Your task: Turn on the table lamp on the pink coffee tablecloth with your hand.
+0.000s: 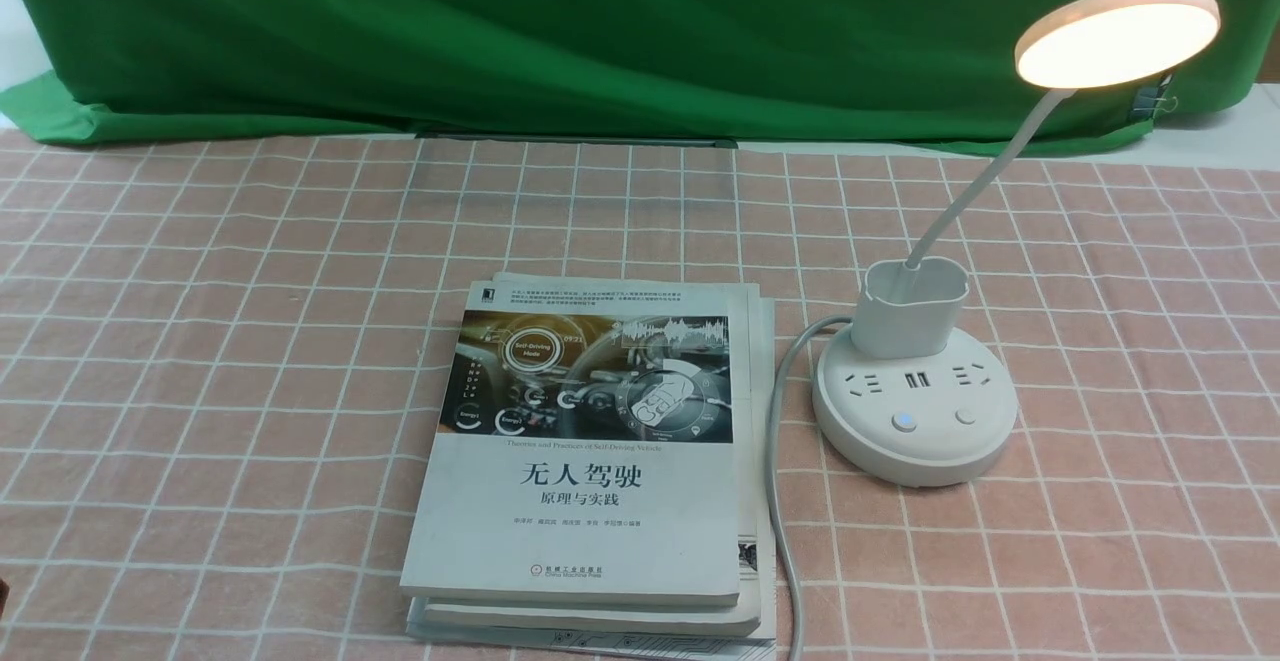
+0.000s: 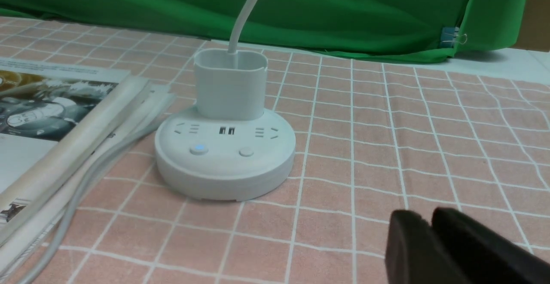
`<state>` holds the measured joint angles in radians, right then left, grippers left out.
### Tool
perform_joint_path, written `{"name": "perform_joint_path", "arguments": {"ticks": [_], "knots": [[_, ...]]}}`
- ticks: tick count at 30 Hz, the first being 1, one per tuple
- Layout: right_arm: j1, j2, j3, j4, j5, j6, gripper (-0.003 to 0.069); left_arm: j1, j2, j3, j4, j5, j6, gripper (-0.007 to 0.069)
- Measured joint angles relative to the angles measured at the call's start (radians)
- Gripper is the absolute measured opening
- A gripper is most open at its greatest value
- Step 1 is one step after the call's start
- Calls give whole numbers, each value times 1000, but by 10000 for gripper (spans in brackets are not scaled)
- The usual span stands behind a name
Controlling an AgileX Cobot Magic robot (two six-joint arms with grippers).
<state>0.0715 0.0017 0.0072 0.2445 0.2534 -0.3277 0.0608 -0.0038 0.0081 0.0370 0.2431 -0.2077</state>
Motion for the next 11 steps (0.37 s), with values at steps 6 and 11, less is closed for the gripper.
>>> {"name": "perform_joint_path", "arguments": {"ticks": [6, 11], "knots": [[0, 0, 0, 0, 0, 0, 129, 0, 0, 0, 0, 0, 1, 19], [0, 0, 0, 0, 0, 0, 141, 0, 0, 0, 0, 0, 1, 19]]}}
